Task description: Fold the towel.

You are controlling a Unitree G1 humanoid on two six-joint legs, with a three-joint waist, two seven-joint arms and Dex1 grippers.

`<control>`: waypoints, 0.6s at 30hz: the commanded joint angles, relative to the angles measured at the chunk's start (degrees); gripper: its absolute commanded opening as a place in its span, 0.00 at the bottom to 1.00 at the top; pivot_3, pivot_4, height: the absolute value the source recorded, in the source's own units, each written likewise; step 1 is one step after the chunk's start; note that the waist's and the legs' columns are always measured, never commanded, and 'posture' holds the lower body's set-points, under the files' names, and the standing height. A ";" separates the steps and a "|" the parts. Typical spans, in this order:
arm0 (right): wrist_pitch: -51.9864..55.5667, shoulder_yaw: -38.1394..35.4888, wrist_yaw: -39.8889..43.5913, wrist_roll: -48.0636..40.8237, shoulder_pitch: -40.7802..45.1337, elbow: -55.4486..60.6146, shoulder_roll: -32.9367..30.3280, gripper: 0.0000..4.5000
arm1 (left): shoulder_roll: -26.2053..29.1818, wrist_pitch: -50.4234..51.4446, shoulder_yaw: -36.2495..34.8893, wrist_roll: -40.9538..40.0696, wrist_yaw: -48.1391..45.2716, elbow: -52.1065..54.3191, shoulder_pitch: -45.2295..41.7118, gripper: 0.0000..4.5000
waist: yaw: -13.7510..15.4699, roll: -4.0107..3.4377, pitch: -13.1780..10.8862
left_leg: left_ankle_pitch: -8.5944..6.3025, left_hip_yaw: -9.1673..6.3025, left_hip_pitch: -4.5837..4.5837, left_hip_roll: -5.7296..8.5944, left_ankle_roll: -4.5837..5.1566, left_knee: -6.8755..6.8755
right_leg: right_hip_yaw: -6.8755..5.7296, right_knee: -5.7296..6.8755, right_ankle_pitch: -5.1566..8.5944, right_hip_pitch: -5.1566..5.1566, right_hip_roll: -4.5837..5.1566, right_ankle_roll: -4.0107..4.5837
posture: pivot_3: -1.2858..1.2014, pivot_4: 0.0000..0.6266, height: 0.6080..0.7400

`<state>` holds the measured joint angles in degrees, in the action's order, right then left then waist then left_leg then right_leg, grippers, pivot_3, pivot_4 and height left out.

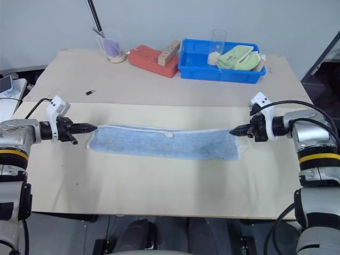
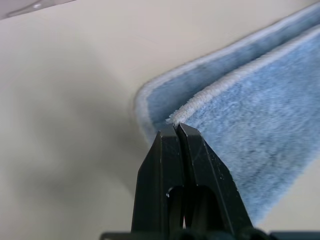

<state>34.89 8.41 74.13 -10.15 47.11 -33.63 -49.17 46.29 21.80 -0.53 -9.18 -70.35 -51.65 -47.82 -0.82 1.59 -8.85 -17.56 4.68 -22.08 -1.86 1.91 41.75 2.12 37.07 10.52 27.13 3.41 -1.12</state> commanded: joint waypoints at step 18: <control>4.27 -19.64 -14.41 -6.55 -18.79 29.63 -3.43 0.99 | 1.26 -13.66 -3.33 -6.11 -3.96 26.11 10.44 1.00 | 0.53 -0.01 0.00 | -0.01 -0.16 -0.19 -0.05 0.00 -0.01 | -0.13 0.06 -0.01 0.02 0.06 -0.02 | 0.52 0.24 0.58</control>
<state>36.64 -7.37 61.96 -14.62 30.47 -10.49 -52.07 47.16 6.92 -2.56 -11.18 -71.26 -34.27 -38.24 -0.29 1.58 -8.84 -17.57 4.52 -22.29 -1.90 1.90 41.74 1.98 37.11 10.49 27.15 3.48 -1.16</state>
